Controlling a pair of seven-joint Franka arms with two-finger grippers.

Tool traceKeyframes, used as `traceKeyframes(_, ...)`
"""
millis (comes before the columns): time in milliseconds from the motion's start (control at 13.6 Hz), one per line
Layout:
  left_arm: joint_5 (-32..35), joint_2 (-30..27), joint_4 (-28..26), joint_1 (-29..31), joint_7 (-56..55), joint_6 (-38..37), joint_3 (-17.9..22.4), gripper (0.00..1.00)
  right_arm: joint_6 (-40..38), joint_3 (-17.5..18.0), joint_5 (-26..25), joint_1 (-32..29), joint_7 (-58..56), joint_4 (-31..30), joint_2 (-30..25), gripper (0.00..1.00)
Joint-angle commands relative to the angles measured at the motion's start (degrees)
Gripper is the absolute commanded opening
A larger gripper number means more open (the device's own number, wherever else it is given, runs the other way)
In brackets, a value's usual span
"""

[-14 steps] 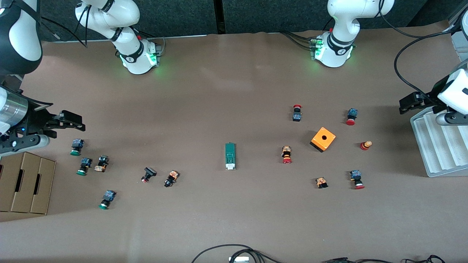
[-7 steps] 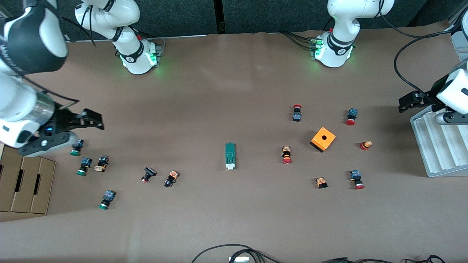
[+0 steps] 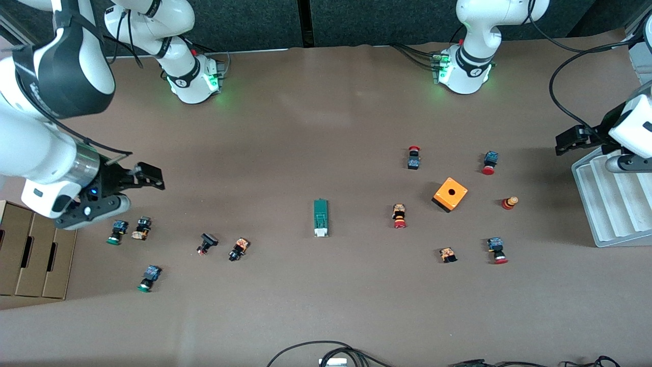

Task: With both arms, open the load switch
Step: 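Swing the left gripper toward the green switch while the right gripper lifts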

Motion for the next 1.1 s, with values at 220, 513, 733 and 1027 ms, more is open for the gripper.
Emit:
traceKeyframes(220,-2.2,1.6,2.3,-0.6,-0.6,-0.1,-0.4,1.0,4.8,-0.2,2.8,2.7,-0.4,1.0,3.5,1.0)
traceKeyframes(513,-3.6,2.3,2.4,-1.1,-8.1,3.0,-5.6,1.0,5.6,-0.2,3.4,2.8,-0.5,1.0,3.8,1.0)
traceKeyframes(733,-4.6,4.5,3.6,-1.1,-15.7,6.2,-9.5,1.0,5.6,-0.4,3.2,2.9,-0.6,1.0,4.3,1.0)
traceKeyframes(1027,-4.1,6.7,3.9,-1.7,-29.6,11.6,-16.2,1.0,6.0,-0.5,3.2,3.1,-0.2,1.0,4.6,1.0)
